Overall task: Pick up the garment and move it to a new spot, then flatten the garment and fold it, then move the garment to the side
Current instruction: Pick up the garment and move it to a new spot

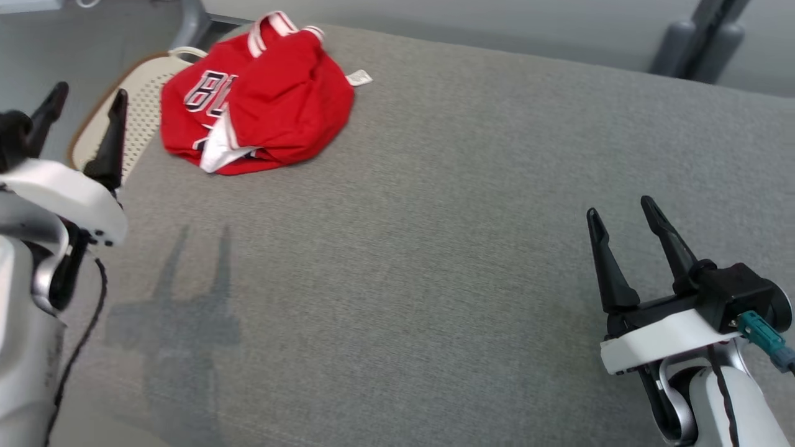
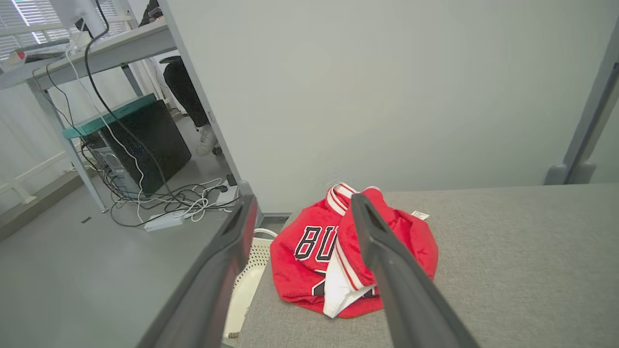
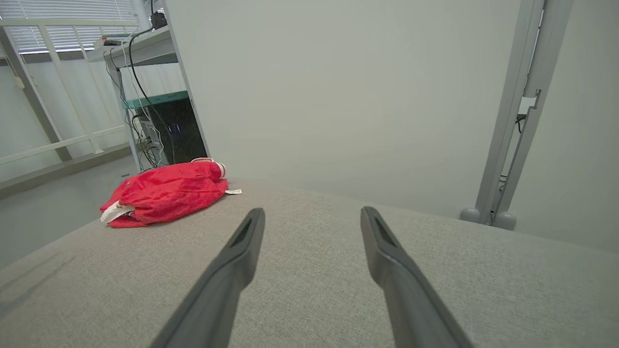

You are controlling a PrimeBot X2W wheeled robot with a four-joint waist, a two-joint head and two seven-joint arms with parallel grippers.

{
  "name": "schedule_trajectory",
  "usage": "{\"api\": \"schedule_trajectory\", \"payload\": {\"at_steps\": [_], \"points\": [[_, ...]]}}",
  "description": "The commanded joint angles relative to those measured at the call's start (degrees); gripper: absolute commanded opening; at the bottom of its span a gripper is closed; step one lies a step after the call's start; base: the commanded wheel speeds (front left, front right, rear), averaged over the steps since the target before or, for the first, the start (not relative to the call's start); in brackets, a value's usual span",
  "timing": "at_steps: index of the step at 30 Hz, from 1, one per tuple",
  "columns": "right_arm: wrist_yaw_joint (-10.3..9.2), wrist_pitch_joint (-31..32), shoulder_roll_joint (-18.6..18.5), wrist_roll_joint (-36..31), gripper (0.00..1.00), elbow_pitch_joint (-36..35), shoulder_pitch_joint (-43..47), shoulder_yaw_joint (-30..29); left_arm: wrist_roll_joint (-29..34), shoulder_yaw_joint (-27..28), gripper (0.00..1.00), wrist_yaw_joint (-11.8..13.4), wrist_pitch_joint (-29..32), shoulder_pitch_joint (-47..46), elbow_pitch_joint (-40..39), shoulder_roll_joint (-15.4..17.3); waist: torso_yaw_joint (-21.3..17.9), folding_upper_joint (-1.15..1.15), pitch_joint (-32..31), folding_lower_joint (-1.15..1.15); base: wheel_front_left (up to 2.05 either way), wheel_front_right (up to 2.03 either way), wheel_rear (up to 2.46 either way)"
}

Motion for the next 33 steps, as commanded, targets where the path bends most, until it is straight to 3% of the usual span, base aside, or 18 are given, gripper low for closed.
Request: {"api": "schedule_trajectory", "payload": {"at_steps": [1, 4, 10, 16, 25, 26, 27, 28, 29, 33], "points": [[0.02, 0.34, -0.43, -0.79, 1.0, -0.94, -1.13, -0.33, -1.67, -0.2, 1.0, -1.01, 2.88, -4.02, 2.84, 1.65, -7.14, 0.0, 6.1, 0.0, 0.0, 0.0, 0.0], [0.02, 0.75, -0.43, -1.62, 1.0, -2.13, -2.08, -0.54, -3.19, -0.82, 1.0, -1.84, 7.94, -9.47, 8.38, 5.25, -10.93, 0.0, 8.85, 0.0, 0.0, 0.0, 0.0], [0.02, 0.88, -0.52, -2.28, 1.0, -4.35, -3.28, -0.76, -5.4, -1.16, 1.0, -2.28, 14.27, -16.68, 17.63, 9.29, -16.69, 0.0, 13.66, 0.0, 0.0, 0.0, 0.0], [0.02, 0.86, -0.63, -2.46, 1.0, -6.31, -3.84, -0.98, -6.34, -0.76, 1.0, -1.35, 16.28, -19.67, 24.64, 10.63, -19.56, 0.0, 17.06, 0.0, 0.0, 0.0, 0.0], [0.02, 0.47, -0.69, -2.64, 1.0, -6.98, -3.91, -0.97, -7.0, -0.28, 1.0, -0.14, 14.4, -18.98, 31.68, 10.9, -20.18, 0.0, 17.61, 0.0, 0.0, 0.0, 0.0], [0.02, 0.44, -0.67, -2.68, 1.0, -6.95, -3.95, -0.94, -7.02, -0.31, 0.84, -0.28, 13.74, -18.96, 32.03, 10.93, -20.12, 0.0, 17.52, 0.0, 0.0, 0.0, 0.0], [0.02, 0.41, -0.65, -2.74, 1.0, -6.86, -3.93, -0.94, -6.94, -0.35, 0.44, -0.38, 12.91, -19.01, 32.25, 11.0, -20.04, 0.0, 17.41, 0.0, 0.0, 0.0, 0.0], [0.02, 0.31, -0.63, -2.74, 1.0, -6.75, -3.94, -0.83, -6.86, -0.47, 0.12, -0.45, 12.13, -19.03, 32.59, 10.89, -19.94, 0.0, 17.25, 0.0, 0.0, 0.0, 0.0], [0.02, 0.23, -0.62, -2.71, 1.0, -6.6, -3.97, -0.66, -6.87, -0.67, 0.0, -0.61, 11.68, -19.04, 32.94, 10.76, -19.84, 0.0, 17.0, 0.0, 0.0, 0.0, 0.0], [0.02, -0.25, -0.56, -2.31, 1.0, -5.68, -3.92, -0.05, -6.48, -1.53, 0.0, -1.11, 9.25, -19.39, 33.62, 10.95, -19.73, 0.0, 15.31, 0.0, 0.0, 0.0, 0.0]]}}
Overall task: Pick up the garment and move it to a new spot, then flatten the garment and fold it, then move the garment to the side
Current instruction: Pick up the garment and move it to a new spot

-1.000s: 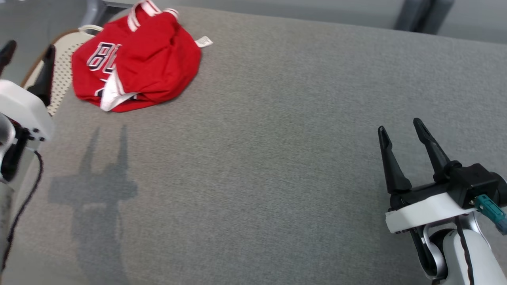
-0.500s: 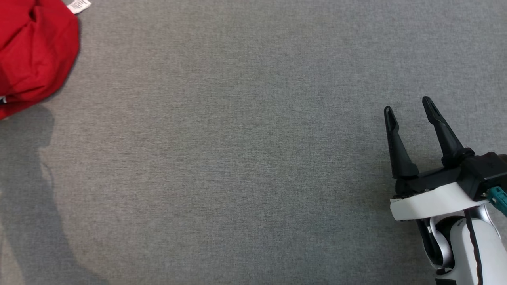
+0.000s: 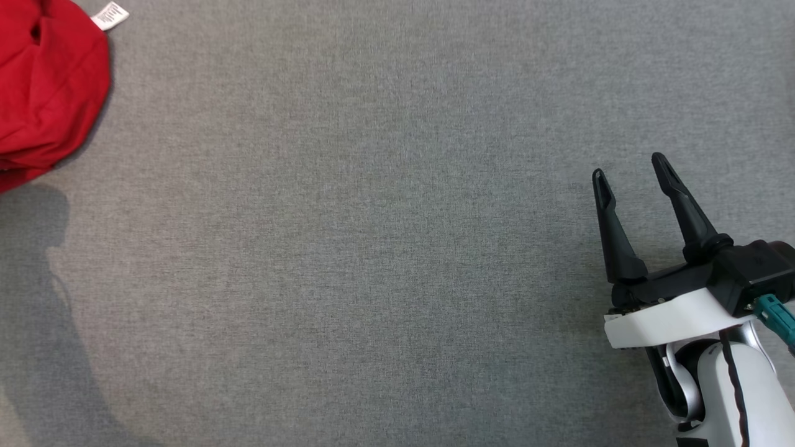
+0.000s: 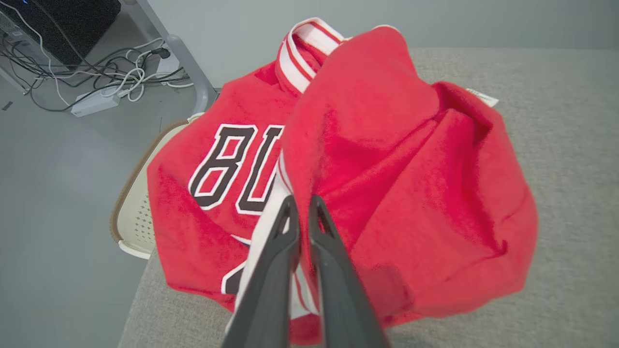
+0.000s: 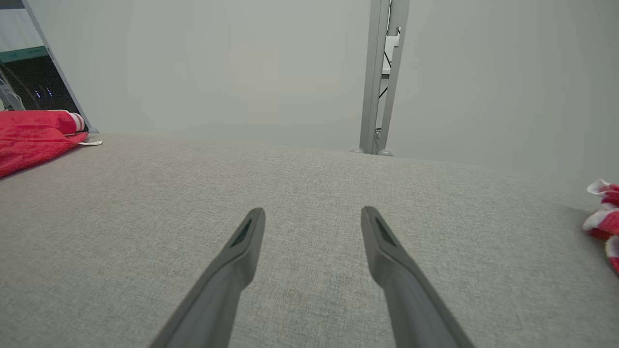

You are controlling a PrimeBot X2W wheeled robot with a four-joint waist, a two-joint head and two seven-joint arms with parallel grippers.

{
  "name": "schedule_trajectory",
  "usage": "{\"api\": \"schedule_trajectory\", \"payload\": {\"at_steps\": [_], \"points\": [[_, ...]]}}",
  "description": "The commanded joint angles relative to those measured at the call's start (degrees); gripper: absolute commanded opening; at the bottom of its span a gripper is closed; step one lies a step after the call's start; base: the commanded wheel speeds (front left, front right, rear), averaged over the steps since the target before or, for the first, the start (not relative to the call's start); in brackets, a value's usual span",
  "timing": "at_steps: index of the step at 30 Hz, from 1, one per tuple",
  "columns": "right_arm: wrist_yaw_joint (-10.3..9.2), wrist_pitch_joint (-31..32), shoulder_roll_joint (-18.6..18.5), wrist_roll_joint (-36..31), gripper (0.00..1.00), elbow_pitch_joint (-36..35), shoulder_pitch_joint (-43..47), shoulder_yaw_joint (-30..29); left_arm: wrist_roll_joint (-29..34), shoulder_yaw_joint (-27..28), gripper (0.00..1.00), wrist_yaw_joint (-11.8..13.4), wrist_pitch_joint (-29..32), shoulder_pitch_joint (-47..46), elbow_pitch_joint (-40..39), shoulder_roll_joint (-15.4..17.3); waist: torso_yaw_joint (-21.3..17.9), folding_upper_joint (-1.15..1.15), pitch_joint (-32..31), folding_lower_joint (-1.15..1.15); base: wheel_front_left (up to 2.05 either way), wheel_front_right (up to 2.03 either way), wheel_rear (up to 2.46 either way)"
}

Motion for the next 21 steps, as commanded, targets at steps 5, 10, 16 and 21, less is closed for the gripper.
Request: {"api": "schedule_trajectory", "payload": {"at_steps": [5, 10, 16, 21], "points": [[0.02, -1.53, -0.04, 1.04, 1.0, 1.93, 0.21, 0.23, 0.7, -1.55, 0.0, -0.7, -2.1, -1.67, 0.26, 0.96, -0.64, 0.0, -4.46, 0.0, 0.0, 0.0, 0.0], [0.02, -2.9, 0.04, 1.85, 1.0, 3.87, 1.08, -0.04, 1.47, -3.48, 0.0, -1.02, -3.08, -3.07, -1.24, 1.84, -1.7, 0.0, -8.3, 0.0, 0.0, 0.0, 0.0], [0.02, -4.4, 0.06, 4.03, 1.0, 6.38, 2.66, -0.48, 2.77, -8.19, 0.0, -1.38, -2.62, -5.6, -5.66, 1.43, -3.13, 0.0, -13.93, 0.0, 0.0, 0.0, 0.0], [0.02, -5.37, 0.04, 5.44, 1.0, 8.16, 4.19, -1.25, -0.02, -14.24, 0.0, -1.37, -1.79, -7.69, -12.28, -0.35, -4.83, 0.0, -18.63, 0.0, 0.0, 0.0, 0.0]]}}
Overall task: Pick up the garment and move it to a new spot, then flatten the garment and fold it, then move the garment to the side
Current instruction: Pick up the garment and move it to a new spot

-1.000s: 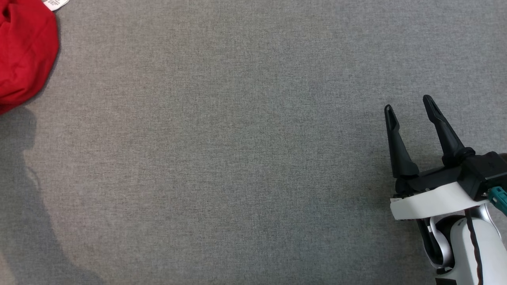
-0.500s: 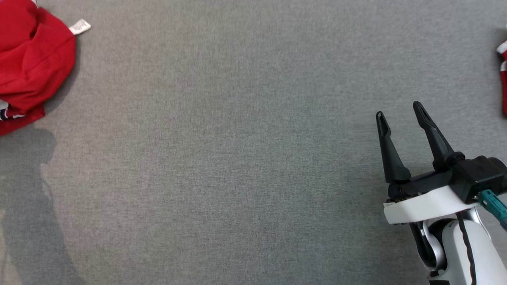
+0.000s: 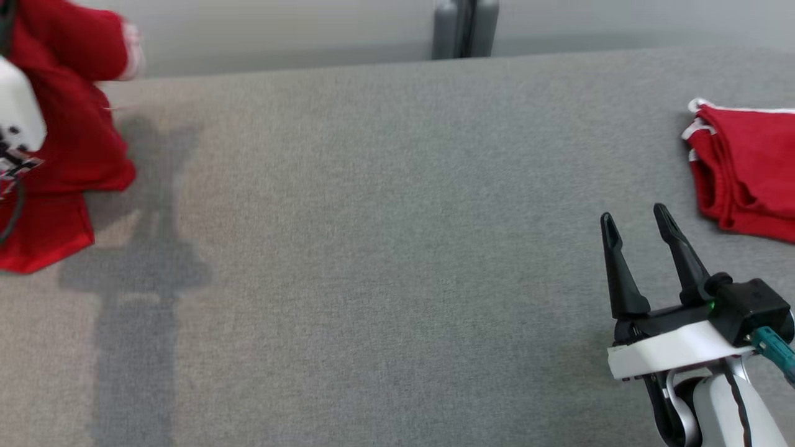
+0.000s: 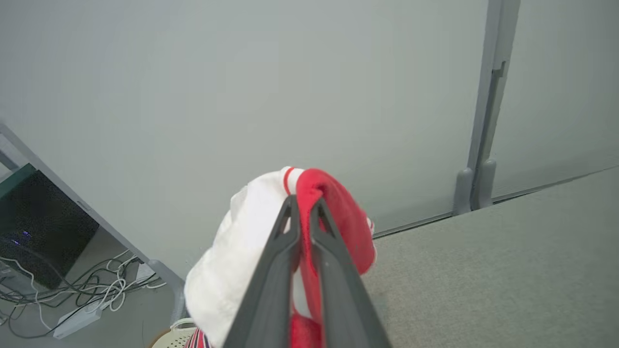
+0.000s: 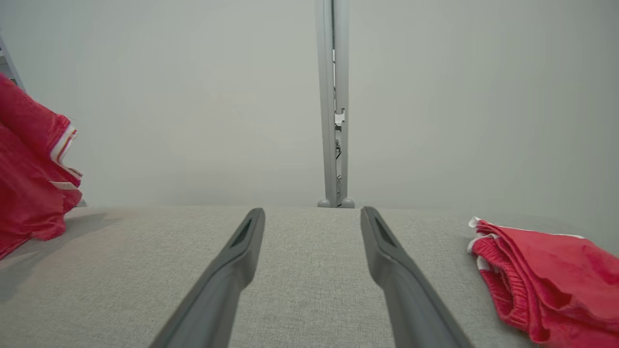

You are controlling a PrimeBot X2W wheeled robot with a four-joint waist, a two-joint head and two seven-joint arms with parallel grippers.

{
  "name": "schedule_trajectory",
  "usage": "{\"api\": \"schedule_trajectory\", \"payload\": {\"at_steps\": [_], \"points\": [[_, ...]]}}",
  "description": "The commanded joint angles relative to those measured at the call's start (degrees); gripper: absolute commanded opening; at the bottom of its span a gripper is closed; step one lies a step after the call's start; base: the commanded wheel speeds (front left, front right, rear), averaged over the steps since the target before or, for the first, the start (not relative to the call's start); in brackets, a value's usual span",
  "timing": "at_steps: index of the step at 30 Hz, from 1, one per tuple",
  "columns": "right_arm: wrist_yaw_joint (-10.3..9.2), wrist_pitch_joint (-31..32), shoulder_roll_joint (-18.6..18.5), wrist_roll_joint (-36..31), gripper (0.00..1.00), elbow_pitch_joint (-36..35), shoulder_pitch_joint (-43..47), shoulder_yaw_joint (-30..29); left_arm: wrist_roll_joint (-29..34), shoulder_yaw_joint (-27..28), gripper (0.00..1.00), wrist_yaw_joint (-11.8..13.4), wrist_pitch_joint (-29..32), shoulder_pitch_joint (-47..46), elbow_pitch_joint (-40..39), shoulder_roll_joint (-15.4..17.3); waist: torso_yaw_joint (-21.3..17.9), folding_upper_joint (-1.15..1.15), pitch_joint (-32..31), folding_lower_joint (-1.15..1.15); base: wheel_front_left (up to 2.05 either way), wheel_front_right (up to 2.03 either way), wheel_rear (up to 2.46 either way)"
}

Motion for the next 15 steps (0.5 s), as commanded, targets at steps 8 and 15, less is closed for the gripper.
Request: {"api": "schedule_trajectory", "payload": {"at_steps": [8, 15], "points": [[0.02, -1.17, -0.24, 1.14, 1.0, 1.33, 3.51, -1.83, -4.53, -10.39, 0.0, 0.02, 0.58, -3.93, -10.53, -2.75, -5.11, 0.0, -7.12, 0.0, 0.0, 0.0, 0.0], [0.02, -1.21, -0.24, 0.99, 1.0, 1.18, 4.8, -2.59, -7.11, -13.71, 0.0, 0.03, -0.69, -5.95, -14.48, -6.93, -7.73, 0.0, -8.33, 0.0, 0.0, 0.0, 0.0]]}}
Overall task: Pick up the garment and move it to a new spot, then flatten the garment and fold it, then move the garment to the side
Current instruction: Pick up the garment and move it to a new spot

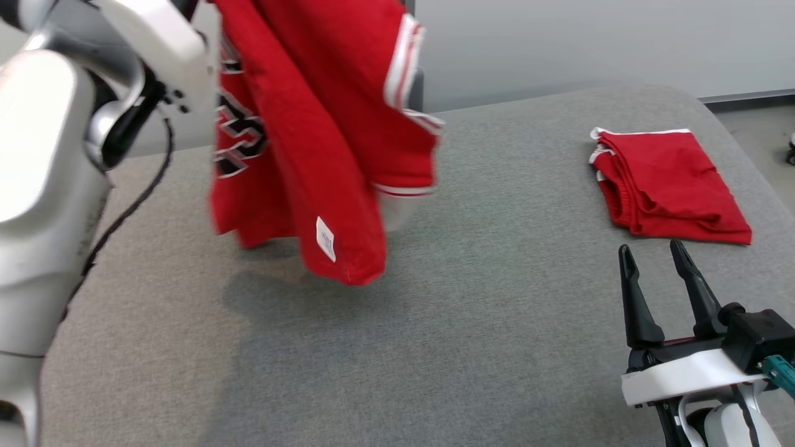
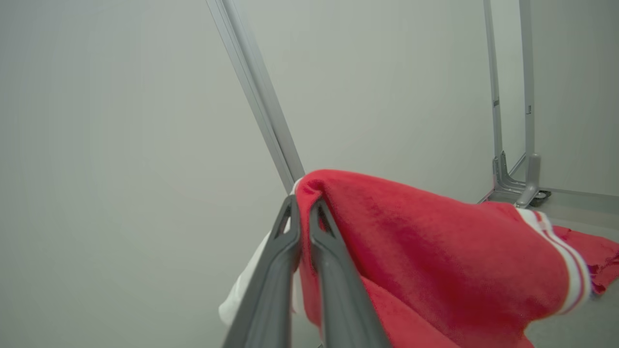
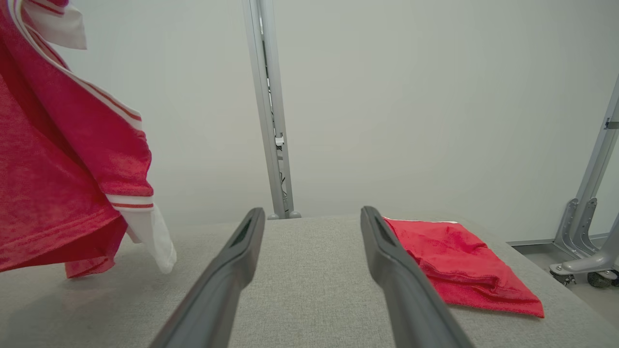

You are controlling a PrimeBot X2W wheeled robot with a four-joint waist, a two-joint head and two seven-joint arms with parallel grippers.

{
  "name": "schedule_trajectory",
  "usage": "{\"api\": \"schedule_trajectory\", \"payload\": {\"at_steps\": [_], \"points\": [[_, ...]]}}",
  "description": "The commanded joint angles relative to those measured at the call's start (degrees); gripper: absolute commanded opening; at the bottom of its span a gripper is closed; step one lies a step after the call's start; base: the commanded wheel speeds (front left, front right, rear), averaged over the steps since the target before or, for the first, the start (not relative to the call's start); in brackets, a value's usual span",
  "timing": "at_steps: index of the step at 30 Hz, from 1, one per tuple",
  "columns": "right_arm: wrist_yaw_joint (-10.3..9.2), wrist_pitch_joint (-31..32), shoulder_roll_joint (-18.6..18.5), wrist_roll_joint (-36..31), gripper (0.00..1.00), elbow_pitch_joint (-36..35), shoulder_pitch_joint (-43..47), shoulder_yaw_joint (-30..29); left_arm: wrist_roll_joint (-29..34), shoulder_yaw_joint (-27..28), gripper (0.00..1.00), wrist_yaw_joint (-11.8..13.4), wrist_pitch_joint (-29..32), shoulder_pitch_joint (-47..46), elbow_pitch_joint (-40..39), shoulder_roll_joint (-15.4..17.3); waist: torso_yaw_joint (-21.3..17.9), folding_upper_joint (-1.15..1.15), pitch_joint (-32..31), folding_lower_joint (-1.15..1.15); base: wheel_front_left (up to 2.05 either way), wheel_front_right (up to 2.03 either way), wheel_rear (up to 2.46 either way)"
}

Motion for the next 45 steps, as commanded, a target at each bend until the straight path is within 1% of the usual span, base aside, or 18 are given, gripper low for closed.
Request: {"api": "schedule_trajectory", "payload": {"at_steps": [1, 5, 10, 14, 19, 24, 26, 27, 28, 29, 33, 38, 40, 43, 44, 45], "points": [[0.02, -0.43, -0.24, 0.11, 1.0, -0.09, 0.46, -0.05, -0.21, -0.04, 0.0, 0.11, -0.33, -0.54, -0.17, -0.4, -0.79, 0.0, -0.46, 0.0, 0.0, 0.0, 0.0], [0.02, -0.45, -0.22, 0.85, 1.0, 0.0, 0.71, 0.8, -1.37, -0.2, 0.0, 1.64, -1.65, 0.77, 1.12, -3.73, -2.18, 0.0, 0.07, 0.0, 0.0, 0.0, 0.0], [0.02, -0.67, -0.23, 1.99, 1.0, 0.47, -0.08, 2.48, -2.91, 0.27, 0.0, 2.64, -4.6, 4.77, 5.78, -6.04, -3.74, 0.0, 1.68, 0.0, 0.0, 0.0, 0.0], [0.02, -0.95, -0.23, 2.3, 1.0, 1.07, -0.67, 2.98, -4.13, 0.4, 0.0, 2.98, -7.06, 9.27, 11.3, -6.44, -4.6, 0.0, 3.03, 0.0, 0.0, 0.0, 0.0], [0.02, -1.04, -0.23, 2.48, 1.0, 1.48, -0.89, 3.35, -5.38, 1.33, 0.0, 3.61, -10.92, 14.6, 18.34, -6.01, -5.09, 0.0, 4.12, 0.0, 0.0, 0.0, 0.0], [0.02, -1.24, -0.23, 2.7, 1.0, 1.85, -1.06, 3.67, -5.78, 1.49, 0.0, 3.89, -14.69, 18.77, 24.15, -6.07, -4.66, 0.0, 4.6, 0.0, 0.0, 0.0, 0.0], [0.02, -1.29, -0.23, 2.76, 1.0, 2.04, -1.24, 3.81, -5.71, 1.3, 0.0, 4.0, -16.01, 19.76, 25.96, -6.6, -4.29, 0.0, 4.6, 0.0, 0.0, 0.0, 0.0], [0.02, -1.32, -0.24, 2.78, 1.0, 2.12, -1.33, 3.88, -5.83, 1.25, 0.15, 3.94, -16.62, 20.16, 26.75, -6.95, -4.1, 0.0, 4.57, 0.0, 0.0, 0.0, 0.0], [0.02, -1.34, -0.23, 2.79, 1.0, 2.18, -1.43, 3.91, -5.76, 1.08, 0.47, 3.79, -17.2, 20.47, 27.38, -7.24, -3.88, 0.0, 4.5, 0.0, 0.0, 0.0, 0.0], [0.02, -1.36, -0.23, 2.8, 1.0, 2.22, -1.51, 3.98, -5.6, 0.91, 1.0, 3.64, -17.76, 20.74, 28.01, -7.49, -3.68, 0.0, 4.4, 0.0, 0.0, 0.0, 0.0], [0.02, -1.43, -0.24, 2.45, 1.0, 2.54, -1.32, 3.69, -5.04, 0.45, 1.0, 3.61, -19.92, 21.52, 29.34, -8.95, -2.74, 0.0, 3.63, 0.0, 0.0, 0.0, 0.0], [0.02, -1.42, -0.24, 1.85, 1.0, 2.79, -0.28, 3.0, -5.38, 1.52, 1.0, 3.88, -21.37, 23.65, 28.38, -10.22, -1.35, 0.0, 2.23, 0.0, 0.0, 0.0, 0.0], [0.02, -1.42, -0.25, 1.71, 1.0, 2.69, 0.14, 2.62, -4.82, 2.12, 1.0, 4.52, -21.63, 24.98, 26.9, -10.35, -0.67, 0.0, 1.6, 0.0, 0.0, 0.0, 0.0], [0.02, -1.42, -0.24, 1.29, 1.0, 2.41, 0.55, 1.88, -3.8, 4.61, 1.0, 5.94, -21.69, 27.95, 21.25, -10.15, 0.51, 0.0, 0.77, 0.0, 0.0, 0.0, 0.0], [0.02, -1.42, -0.24, 1.29, 1.0, 2.41, 0.55, 1.88, -3.8, 4.61, 1.0, 5.94, -21.69, 27.95, 21.25, -10.15, 0.51, 0.0, 0.77, 0.0, 0.0, 0.0, 0.0], [0.02, -1.39, -0.24, 1.24, 1.0, 2.29, 0.79, 1.74, -3.3, 5.31, 1.0, 6.3, -21.66, 29.47, 19.24, -10.09, 0.92, 0.0, 0.5, 0.0, 0.0, 0.0, 0.0]]}}
